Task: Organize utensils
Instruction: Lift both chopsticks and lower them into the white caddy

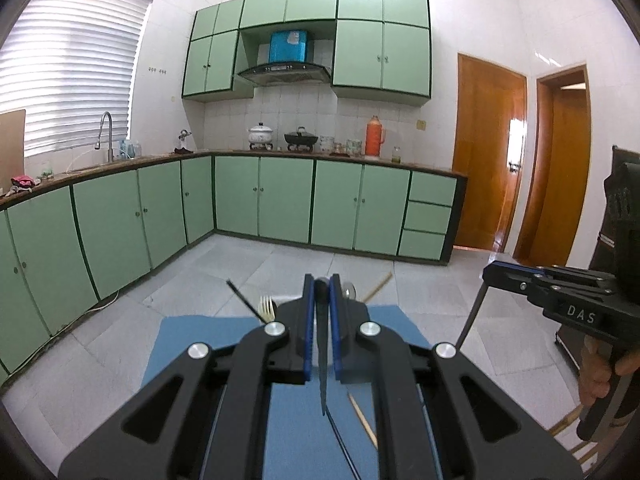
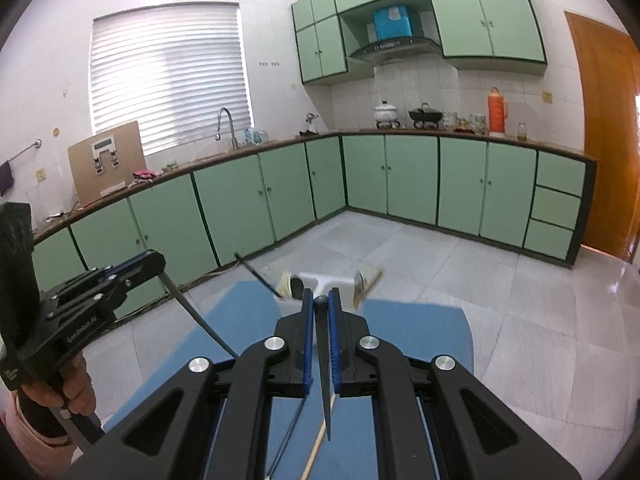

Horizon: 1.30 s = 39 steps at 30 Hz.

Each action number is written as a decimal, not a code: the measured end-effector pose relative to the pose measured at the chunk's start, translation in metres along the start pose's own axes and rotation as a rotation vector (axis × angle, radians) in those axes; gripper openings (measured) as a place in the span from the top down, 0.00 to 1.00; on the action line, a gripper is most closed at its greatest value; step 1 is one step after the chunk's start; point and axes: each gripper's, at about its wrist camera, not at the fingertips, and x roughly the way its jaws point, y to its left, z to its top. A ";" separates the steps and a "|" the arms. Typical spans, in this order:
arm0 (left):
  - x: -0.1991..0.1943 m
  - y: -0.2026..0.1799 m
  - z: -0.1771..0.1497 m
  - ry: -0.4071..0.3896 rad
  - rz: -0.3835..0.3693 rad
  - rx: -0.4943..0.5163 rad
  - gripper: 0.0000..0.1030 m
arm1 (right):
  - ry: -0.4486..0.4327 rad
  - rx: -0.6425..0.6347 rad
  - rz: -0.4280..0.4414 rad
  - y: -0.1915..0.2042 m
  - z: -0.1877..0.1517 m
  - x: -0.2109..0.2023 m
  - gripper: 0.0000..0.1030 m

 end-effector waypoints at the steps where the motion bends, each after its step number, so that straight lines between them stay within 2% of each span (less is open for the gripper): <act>1: 0.002 0.002 0.006 -0.011 0.002 -0.002 0.94 | -0.007 -0.003 0.002 0.001 0.006 0.002 0.93; 11: 0.035 0.008 0.072 -0.138 0.039 0.007 0.94 | -0.092 -0.019 0.038 0.005 0.077 0.035 0.93; 17: 0.076 0.011 0.092 -0.142 0.049 -0.002 0.94 | -0.101 -0.018 0.037 0.001 0.107 0.070 0.93; 24: 0.131 0.024 0.092 -0.105 0.082 0.001 0.94 | -0.103 0.015 0.017 -0.013 0.128 0.122 0.93; 31: 0.177 0.036 0.067 -0.038 0.092 -0.015 0.94 | -0.063 0.059 -0.005 -0.031 0.105 0.177 0.93; 39: 0.205 0.047 0.036 0.023 0.114 -0.019 0.94 | -0.019 0.099 -0.009 -0.042 0.064 0.202 0.93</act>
